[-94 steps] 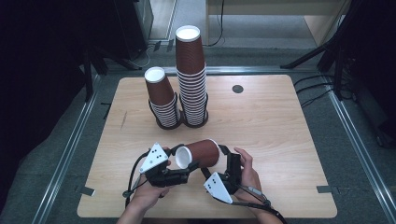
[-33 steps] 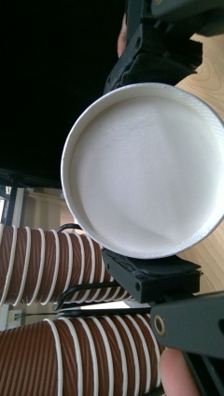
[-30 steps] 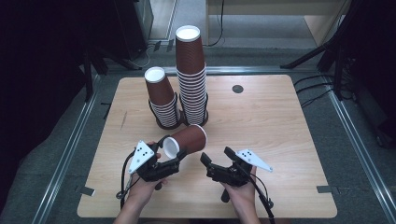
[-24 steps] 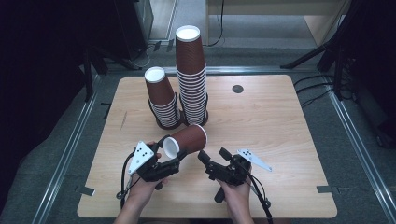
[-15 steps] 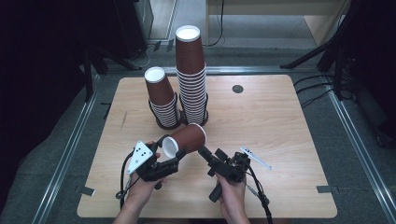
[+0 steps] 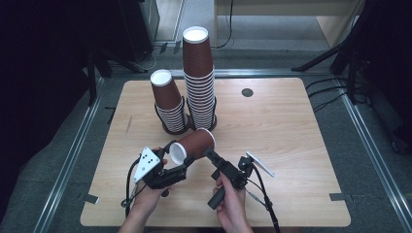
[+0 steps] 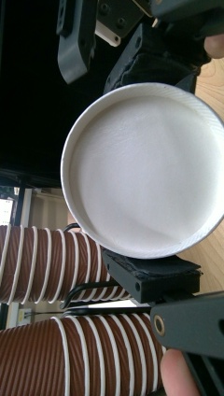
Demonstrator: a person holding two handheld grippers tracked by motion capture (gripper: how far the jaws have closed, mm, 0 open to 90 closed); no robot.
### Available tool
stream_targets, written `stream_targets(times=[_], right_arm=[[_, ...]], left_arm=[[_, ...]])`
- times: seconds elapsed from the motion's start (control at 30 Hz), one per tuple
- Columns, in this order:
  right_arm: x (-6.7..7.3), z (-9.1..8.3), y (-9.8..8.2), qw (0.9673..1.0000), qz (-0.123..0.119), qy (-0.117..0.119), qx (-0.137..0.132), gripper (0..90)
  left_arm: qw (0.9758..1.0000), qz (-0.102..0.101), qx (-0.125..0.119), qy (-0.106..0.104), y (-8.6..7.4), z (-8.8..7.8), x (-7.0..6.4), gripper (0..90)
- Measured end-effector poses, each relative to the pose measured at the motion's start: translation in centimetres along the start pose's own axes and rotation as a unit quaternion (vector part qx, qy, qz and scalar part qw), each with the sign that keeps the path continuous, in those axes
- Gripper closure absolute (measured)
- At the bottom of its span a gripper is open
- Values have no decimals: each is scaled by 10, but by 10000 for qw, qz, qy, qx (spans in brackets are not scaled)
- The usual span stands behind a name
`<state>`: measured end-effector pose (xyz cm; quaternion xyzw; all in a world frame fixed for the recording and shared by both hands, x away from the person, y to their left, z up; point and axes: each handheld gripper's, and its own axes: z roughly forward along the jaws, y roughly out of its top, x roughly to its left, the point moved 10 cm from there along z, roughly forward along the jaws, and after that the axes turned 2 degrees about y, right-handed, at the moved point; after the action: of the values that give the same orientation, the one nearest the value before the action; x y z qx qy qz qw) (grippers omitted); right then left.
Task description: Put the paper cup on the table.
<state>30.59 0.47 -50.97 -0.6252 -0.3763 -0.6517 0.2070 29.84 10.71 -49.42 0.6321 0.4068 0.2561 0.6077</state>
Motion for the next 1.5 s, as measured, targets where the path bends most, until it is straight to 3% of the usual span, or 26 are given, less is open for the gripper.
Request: stream_targets(times=[0.03,0.07,0.1,0.37,0.4,0.5,0.97,1.37,1.5], right_arm=[[-2,2,-1,9998,217,-36,32,0],[-2,2,-1,9998,217,-36,32,0],[-4,5,-2,9993,368,-60,56,0],[-7,14,-3,9971,756,-16,35,0],[-8,16,-3,9956,931,-13,48,0],[-11,18,-1,9941,1087,-58,25,0],[-15,29,4,9895,1443,-73,81,0],[-14,34,7,9886,1503,-55,0,0],[-15,34,9,9887,1495,-79,-8,62]], left_arm=[[10000,4,-3,3,0,0,0,229],[10000,7,-5,0,0,0,0,229],[10000,5,-8,-9,0,0,-1,229],[9999,119,-4,-38,-2,2,-5,229],[9999,119,-3,-44,-3,2,-6,229],[9999,139,7,-54,-4,2,-7,229],[9997,222,28,-114,-8,4,-13,229],[9989,362,137,-275,-13,7,-23,229],[9988,351,161,-294,-14,7,-23,229]])
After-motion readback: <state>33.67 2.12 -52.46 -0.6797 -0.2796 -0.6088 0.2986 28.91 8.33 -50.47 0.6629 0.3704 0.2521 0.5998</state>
